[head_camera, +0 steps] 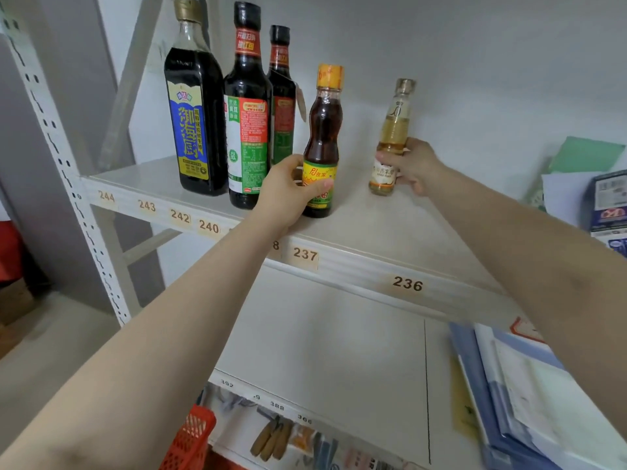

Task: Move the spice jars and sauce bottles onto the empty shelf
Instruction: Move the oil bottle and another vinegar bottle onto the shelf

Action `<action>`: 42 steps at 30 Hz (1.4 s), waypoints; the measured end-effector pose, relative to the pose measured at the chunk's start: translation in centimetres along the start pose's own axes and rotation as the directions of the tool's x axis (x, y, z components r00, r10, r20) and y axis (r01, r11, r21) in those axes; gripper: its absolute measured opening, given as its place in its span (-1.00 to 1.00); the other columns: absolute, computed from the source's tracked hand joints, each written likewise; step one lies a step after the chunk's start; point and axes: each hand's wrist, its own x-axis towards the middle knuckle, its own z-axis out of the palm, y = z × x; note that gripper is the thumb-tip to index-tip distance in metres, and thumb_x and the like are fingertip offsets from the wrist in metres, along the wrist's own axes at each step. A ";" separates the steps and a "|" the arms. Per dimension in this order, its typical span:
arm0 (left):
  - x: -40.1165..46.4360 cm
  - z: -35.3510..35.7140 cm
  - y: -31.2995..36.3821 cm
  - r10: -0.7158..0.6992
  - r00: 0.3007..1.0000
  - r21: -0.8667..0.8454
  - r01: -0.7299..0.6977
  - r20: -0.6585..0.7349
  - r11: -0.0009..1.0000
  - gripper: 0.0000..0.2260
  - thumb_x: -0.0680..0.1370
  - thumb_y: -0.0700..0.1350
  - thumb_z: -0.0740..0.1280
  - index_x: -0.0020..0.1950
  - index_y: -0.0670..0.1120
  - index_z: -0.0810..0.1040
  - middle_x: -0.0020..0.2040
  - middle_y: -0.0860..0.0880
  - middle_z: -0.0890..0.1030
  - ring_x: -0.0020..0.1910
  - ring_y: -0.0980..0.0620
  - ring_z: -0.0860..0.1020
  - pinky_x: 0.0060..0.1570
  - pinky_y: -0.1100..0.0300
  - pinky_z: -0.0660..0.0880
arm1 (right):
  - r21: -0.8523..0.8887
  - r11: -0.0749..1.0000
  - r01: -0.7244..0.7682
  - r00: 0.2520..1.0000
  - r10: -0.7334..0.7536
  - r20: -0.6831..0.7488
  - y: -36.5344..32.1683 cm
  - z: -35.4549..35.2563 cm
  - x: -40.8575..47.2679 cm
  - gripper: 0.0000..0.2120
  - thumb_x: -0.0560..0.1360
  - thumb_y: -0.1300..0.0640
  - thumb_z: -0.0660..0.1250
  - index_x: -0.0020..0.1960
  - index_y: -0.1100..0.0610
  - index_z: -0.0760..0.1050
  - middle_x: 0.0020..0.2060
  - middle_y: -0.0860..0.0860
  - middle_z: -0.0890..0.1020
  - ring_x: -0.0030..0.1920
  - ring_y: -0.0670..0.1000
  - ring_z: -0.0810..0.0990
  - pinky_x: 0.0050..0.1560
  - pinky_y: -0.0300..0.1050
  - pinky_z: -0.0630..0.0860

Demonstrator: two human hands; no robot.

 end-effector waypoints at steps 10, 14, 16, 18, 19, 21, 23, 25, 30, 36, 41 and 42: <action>-4.2 0.0 4.5 0.124 0.961 -0.072 -0.109 0.249 0.991 -0.69 0.43 -0.17 0.47 0.15 -0.13 0.56 -0.02 -0.03 0.65 -0.12 0.21 0.59 -0.10 0.38 0.48 | 0.057 0.996 -0.071 0.985 0.079 -0.156 -4.6 -4.2 -14.4 -0.64 0.45 0.14 0.45 0.22 0.14 0.51 -0.01 0.01 0.66 -0.03 -0.02 0.65 -0.16 -0.13 0.62; -7.2 1.0 6.9 0.149 0.924 -0.184 -0.087 0.353 0.979 -0.74 0.42 -0.16 0.48 0.09 -0.07 0.60 -0.08 0.01 0.65 -0.16 0.27 0.59 -0.14 0.43 0.52 | 0.090 0.991 -0.100 0.957 0.121 -0.263 -5.9 -6.2 -22.2 -0.67 0.46 0.16 0.43 0.20 0.13 0.52 0.00 0.03 0.65 -0.01 0.00 0.65 -0.19 -0.13 0.61; -8.8 2.0 8.1 0.144 0.908 -0.239 -0.050 0.394 0.970 -0.72 0.40 -0.14 0.50 0.09 -0.07 0.62 -0.05 -0.02 0.66 -0.06 0.07 0.63 -0.01 0.19 0.57 | 0.082 0.990 -0.118 0.939 0.138 -0.314 -6.4 -7.3 -26.4 -0.69 0.46 0.16 0.42 0.19 0.10 0.52 -0.02 0.02 0.65 -0.04 -0.02 0.65 -0.20 -0.14 0.59; -10.7 3.2 9.4 0.126 0.892 -0.289 0.005 0.434 0.957 -0.71 0.40 -0.16 0.50 0.10 -0.08 0.62 -0.04 -0.04 0.66 -0.03 0.01 0.62 0.01 0.15 0.56 | 0.058 0.988 -0.143 0.912 0.154 -0.380 -6.8 -8.6 -30.7 -0.67 0.46 0.16 0.43 0.21 0.13 0.51 0.00 0.04 0.66 -0.02 0.01 0.66 -0.10 -0.07 0.60; -11.7 4.0 10.0 0.119 0.882 -0.315 0.035 0.456 0.949 -0.71 0.40 -0.17 0.50 0.11 -0.10 0.62 -0.03 -0.06 0.66 -0.04 0.02 0.62 0.00 0.16 0.56 | 0.049 0.986 -0.158 0.894 0.164 -0.418 -6.9 -9.3 -32.8 -0.64 0.45 0.16 0.44 0.23 0.15 0.52 0.02 0.05 0.67 -0.01 0.03 0.67 -0.07 -0.03 0.61; -14.1 5.7 11.3 0.121 0.855 -0.368 0.085 0.504 0.926 -0.71 0.40 -0.19 0.50 0.10 -0.14 0.62 -0.04 -0.09 0.66 -0.09 0.04 0.62 -0.02 0.17 0.55 | 0.058 0.981 -0.184 0.849 0.188 -0.494 -7.0 -10.7 -37.2 -0.59 0.43 0.15 0.46 0.25 0.16 0.51 0.05 0.06 0.67 0.01 0.04 0.67 -0.08 -0.03 0.63; -16.8 7.4 12.8 0.124 0.823 -0.397 0.130 0.555 0.909 -0.74 0.40 -0.19 0.49 0.08 -0.14 0.62 -0.06 -0.08 0.66 -0.13 0.08 0.62 -0.01 0.17 0.54 | 0.067 0.978 -0.199 0.810 0.203 -0.551 -7.1 -12.1 -41.6 -0.63 0.43 0.16 0.45 0.22 0.13 0.53 0.05 0.06 0.67 0.01 0.02 0.67 -0.14 -0.08 0.64; -19.9 9.1 14.2 0.129 0.775 -0.400 0.169 0.618 0.901 -0.78 0.41 -0.19 0.49 0.03 -0.08 0.61 -0.07 -0.04 0.66 -0.14 0.10 0.62 -0.01 0.18 0.55 | 0.068 0.974 -0.215 0.772 0.212 -0.600 -7.1 -13.4 -46.1 -0.68 0.43 0.17 0.45 0.17 0.10 0.54 0.06 0.08 0.66 0.03 0.05 0.67 -0.08 -0.05 0.64; -28.9 13.6 17.9 0.172 0.630 -0.408 0.251 0.757 0.878 -0.82 0.43 -0.19 0.47 0.00 -0.05 0.60 -0.09 0.03 0.66 -0.11 0.13 0.63 -0.08 0.25 0.53 | 0.097 0.954 -0.284 0.648 0.265 -0.714 -6.3 -16.9 -57.8 -0.59 0.43 0.18 0.45 0.26 0.16 0.51 0.10 0.11 0.66 0.03 0.05 0.67 -0.06 -0.03 0.63; -41.8 19.3 22.3 0.200 0.465 -0.387 0.350 0.863 0.853 -0.82 0.42 -0.21 0.47 0.00 -0.06 0.60 -0.08 0.03 0.67 -0.12 0.14 0.64 -0.09 0.26 0.54 | 0.146 0.924 -0.354 0.483 0.314 -0.817 -5.4 -20.8 -73.1 -0.59 0.40 0.18 0.48 0.23 0.16 0.52 0.08 0.10 0.66 0.07 0.08 0.65 0.07 0.07 0.60; -53.2 23.4 25.9 0.212 0.372 -0.358 0.385 0.904 0.851 -0.84 0.42 -0.19 0.48 -0.05 -0.03 0.59 -0.07 -0.01 0.67 -0.07 0.06 0.64 0.01 0.15 0.54 | 0.168 0.898 -0.406 0.393 0.338 -0.855 -4.8 -23.8 -85.0 -0.56 0.38 0.16 0.50 0.23 0.16 0.52 0.06 0.10 0.67 0.03 0.10 0.67 0.05 0.07 0.62; -55.3 24.1 26.5 0.212 0.354 -0.352 0.399 0.911 0.847 -0.84 0.42 -0.19 0.48 -0.05 -0.03 0.60 -0.06 -0.02 0.67 -0.06 0.05 0.64 0.02 0.14 0.54 | 0.176 0.897 -0.405 0.376 0.339 -0.862 -4.6 -24.3 -87.2 -0.56 0.38 0.17 0.50 0.24 0.15 0.52 0.06 0.11 0.66 0.02 0.09 0.67 0.04 0.07 0.62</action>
